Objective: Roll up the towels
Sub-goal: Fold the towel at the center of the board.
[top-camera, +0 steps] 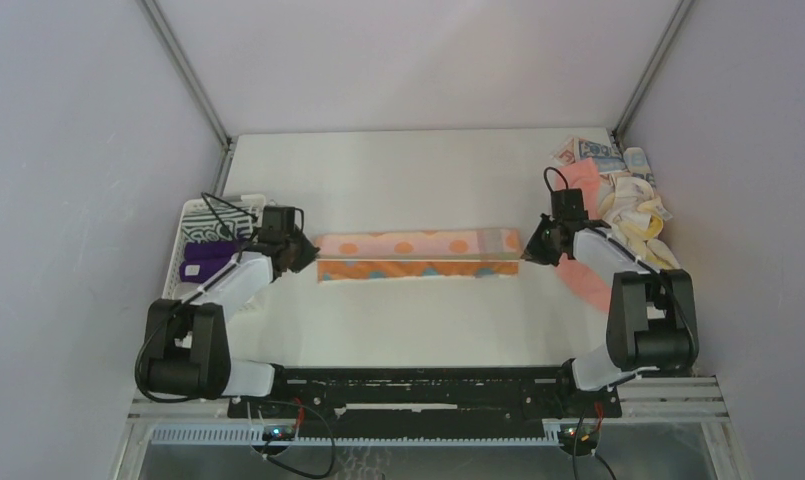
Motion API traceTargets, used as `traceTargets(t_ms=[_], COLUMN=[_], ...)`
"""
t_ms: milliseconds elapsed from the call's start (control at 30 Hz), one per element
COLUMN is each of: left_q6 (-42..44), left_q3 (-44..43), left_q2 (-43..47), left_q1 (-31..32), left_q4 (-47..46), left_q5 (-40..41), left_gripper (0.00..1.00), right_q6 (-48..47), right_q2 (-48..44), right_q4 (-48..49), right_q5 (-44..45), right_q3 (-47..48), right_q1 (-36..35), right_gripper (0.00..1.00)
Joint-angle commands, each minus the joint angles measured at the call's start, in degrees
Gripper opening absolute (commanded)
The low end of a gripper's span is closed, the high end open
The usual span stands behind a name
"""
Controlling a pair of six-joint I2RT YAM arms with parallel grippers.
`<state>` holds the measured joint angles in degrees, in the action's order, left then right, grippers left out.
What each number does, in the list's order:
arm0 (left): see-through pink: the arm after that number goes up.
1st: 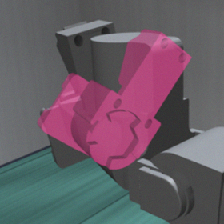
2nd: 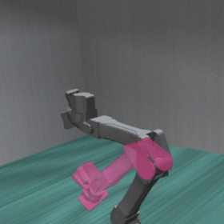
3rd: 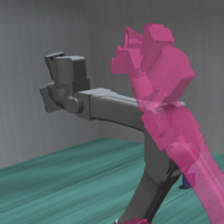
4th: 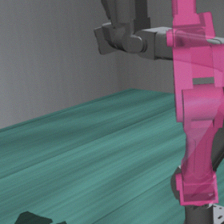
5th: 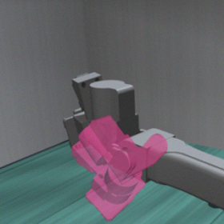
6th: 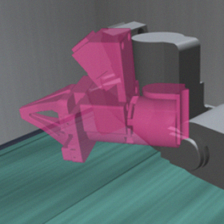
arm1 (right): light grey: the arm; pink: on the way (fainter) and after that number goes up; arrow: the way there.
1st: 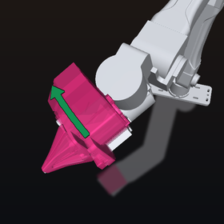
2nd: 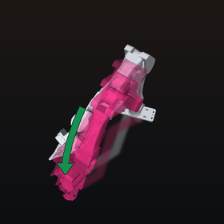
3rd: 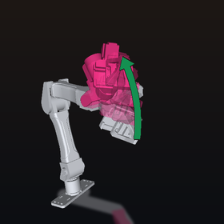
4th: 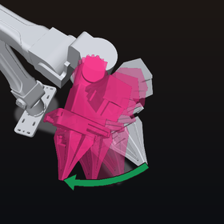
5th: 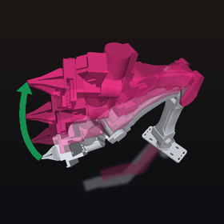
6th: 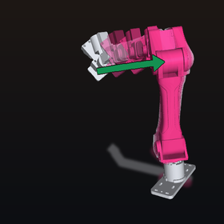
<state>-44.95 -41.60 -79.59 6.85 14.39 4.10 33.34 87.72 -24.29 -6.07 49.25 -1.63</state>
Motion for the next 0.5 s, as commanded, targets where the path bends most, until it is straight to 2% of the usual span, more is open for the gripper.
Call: traceTargets(t_ms=[0, 200, 467], left_q6=[1.29, -0.35, -0.67], left_q3=[-2.11, 3.67, 7.19], left_q2=[5.45, 7.59, 2.48], left_q1=[-0.28, -0.26, -0.23], left_q4=[2.61, 1.4, -0.54], left_q5=[4.93, 3.95, 3.59], left_gripper=[0.0, 0.0, 0.0], right_q6=[-2.37, -1.72, -1.02], right_q2=[-6.54, -9.4, -5.38], right_q4=[-2.46, -2.26, -0.67], right_q5=[4.54, 3.32, 2.8], right_q3=[0.07, -5.38, -8.45], right_q1=[0.86, 0.8, -0.64], right_gripper=[0.0, 0.0, 0.0])
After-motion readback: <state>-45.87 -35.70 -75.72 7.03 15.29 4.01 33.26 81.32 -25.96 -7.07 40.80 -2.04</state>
